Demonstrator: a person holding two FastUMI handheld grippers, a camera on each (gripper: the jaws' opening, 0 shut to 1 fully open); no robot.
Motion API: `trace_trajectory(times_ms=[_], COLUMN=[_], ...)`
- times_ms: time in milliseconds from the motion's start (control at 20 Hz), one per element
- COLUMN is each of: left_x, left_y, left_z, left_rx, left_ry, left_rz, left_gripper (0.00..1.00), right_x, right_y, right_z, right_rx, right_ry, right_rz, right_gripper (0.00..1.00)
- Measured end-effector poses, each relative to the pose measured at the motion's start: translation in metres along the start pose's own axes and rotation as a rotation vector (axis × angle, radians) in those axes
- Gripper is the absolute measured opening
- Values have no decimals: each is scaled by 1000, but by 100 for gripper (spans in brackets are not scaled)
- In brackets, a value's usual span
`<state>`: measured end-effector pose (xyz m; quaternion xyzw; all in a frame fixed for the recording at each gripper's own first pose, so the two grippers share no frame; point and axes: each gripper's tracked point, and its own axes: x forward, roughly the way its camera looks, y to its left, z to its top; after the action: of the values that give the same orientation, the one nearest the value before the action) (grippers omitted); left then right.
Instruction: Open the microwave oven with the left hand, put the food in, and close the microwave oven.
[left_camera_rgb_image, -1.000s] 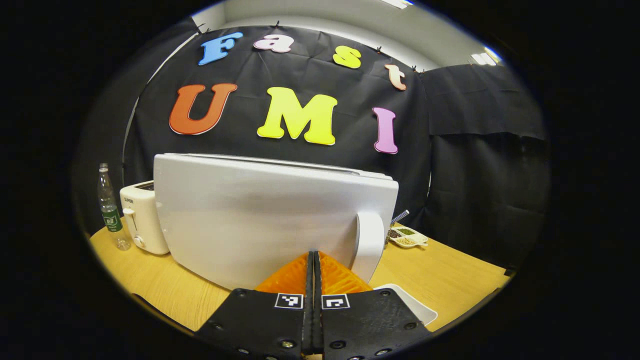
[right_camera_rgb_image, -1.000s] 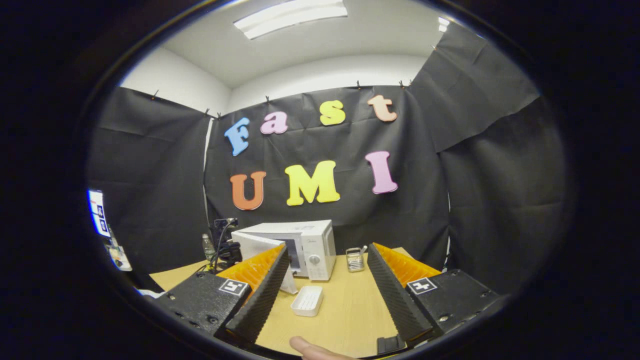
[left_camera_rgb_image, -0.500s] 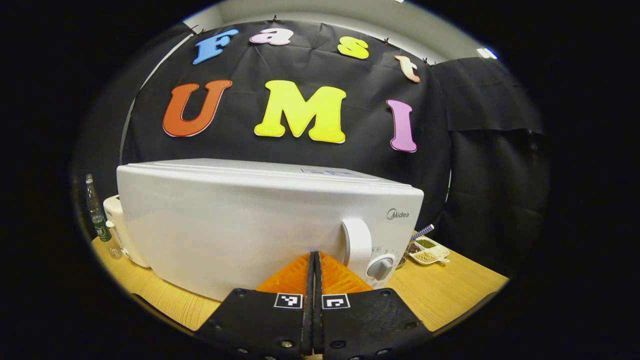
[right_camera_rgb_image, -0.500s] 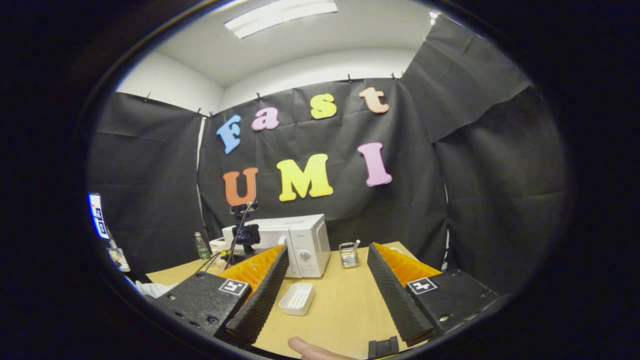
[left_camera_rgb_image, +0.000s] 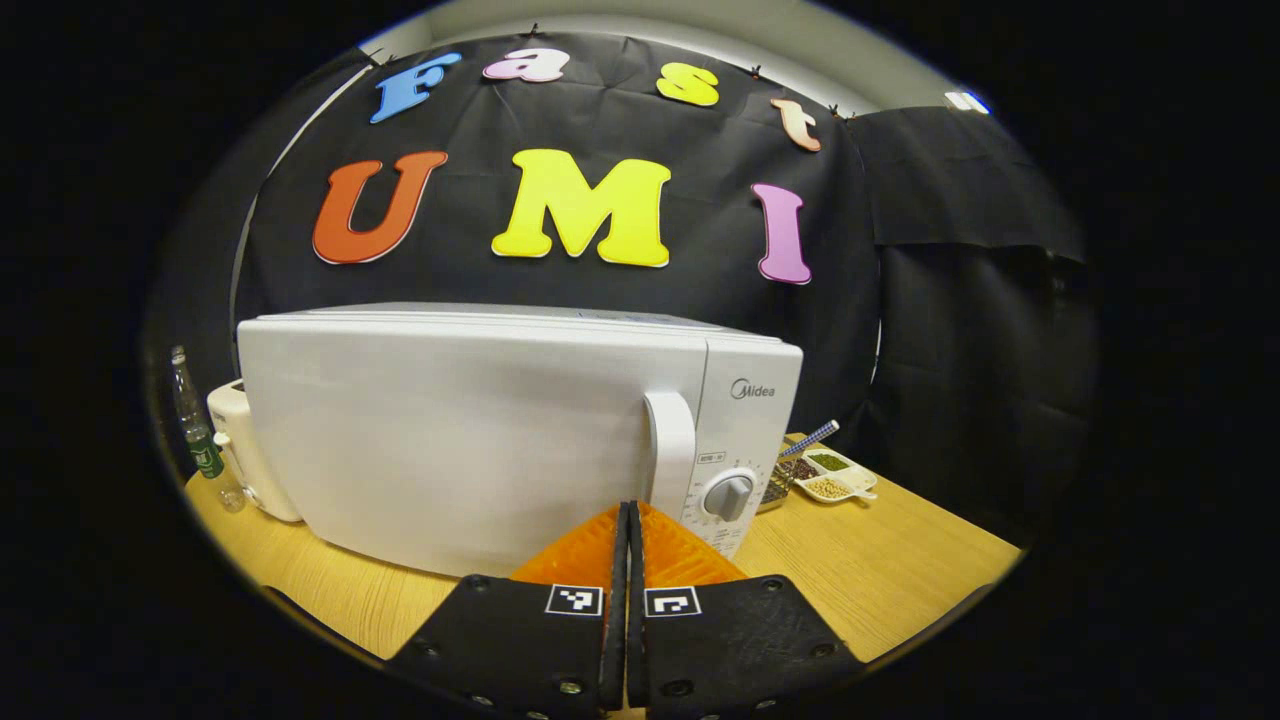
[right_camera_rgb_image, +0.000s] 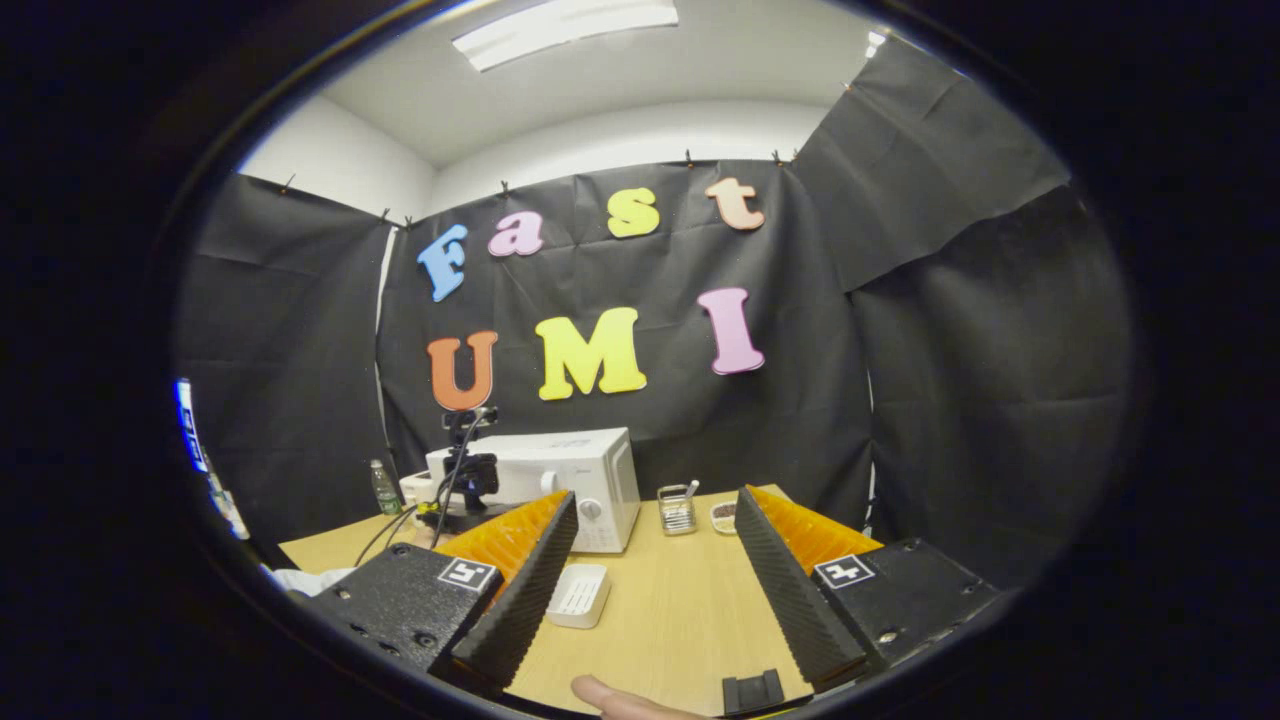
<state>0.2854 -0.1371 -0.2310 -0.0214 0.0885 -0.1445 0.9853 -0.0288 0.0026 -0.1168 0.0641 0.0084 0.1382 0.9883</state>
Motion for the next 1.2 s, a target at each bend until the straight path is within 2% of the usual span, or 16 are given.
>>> trace_trajectory(times_ms=[100, 200, 250, 300, 400, 450, 500, 600, 650, 700, 750, 850, 950, 1050, 1100, 1200], left_x=[-34, -72, -92, -114, -156, -175, -197, -226, -243, -257, -269, -295, -319, -346, -356, -379], left_y=[3, 0, 3, 7, 14, 19, 28, 31, 32, 34, 36, 46, 52, 53, 53, 54], left_z=[8, 17, 20, 21, 26, 26, 28, 41, 49, 55, 62, 75, 82, 89, 90, 91], left_rx=[15, 14, 9, 11, 23, 33, 45, 59, 59, 62, 68, 61, 59, 50, 44, 34], left_ry=[-17, -30, -31, -22, -14, 0, 3, -13, -40, -57, -78, -107, -111, -129, -134, -151], left_rz=[24, 19, 28, 42, 74, 100, 131, 153, 156, 166, 178, 225, 276, 295, 301, 309], left_gripper=[1, 1, 1, 1, 1, 1, 17, 43, 87, 96, 96, 96, 87, 96, 96, 96], right_x=[-3, -7, -9, -11, -15, -18, -19, -21, -20, -20, -19, -14, -9, -6, -6, -5], right_y=[8, 13, 18, 22, 32, 39, 45, 61, 69, 75, 82, 92, 102, 111, 114, 121], right_z=[1, 3, 6, 8, 14, 19, 22, 27, 28, 27, 27, 27, 28, 30, 31, 35], right_rx=[-1, -4, -5, -6, -1, 3, 2, -1, -3, -9, -14, -27, -37, -39, -42, -45], right_ry=[8, 8, 2, -1, -17, -30, -40, -53, -53, -49, -45, -39, -33, -28, -28, -35], right_rz=[0, -9, -11, -14, -20, -22, -21, -9, -2, 4, 8, 12, 12, 14, 12, 11], right_gripper=[90, 100, 90, 100, 100, 90, 100, 100, 100, 90, 100, 89, 100, 90, 100, 100])
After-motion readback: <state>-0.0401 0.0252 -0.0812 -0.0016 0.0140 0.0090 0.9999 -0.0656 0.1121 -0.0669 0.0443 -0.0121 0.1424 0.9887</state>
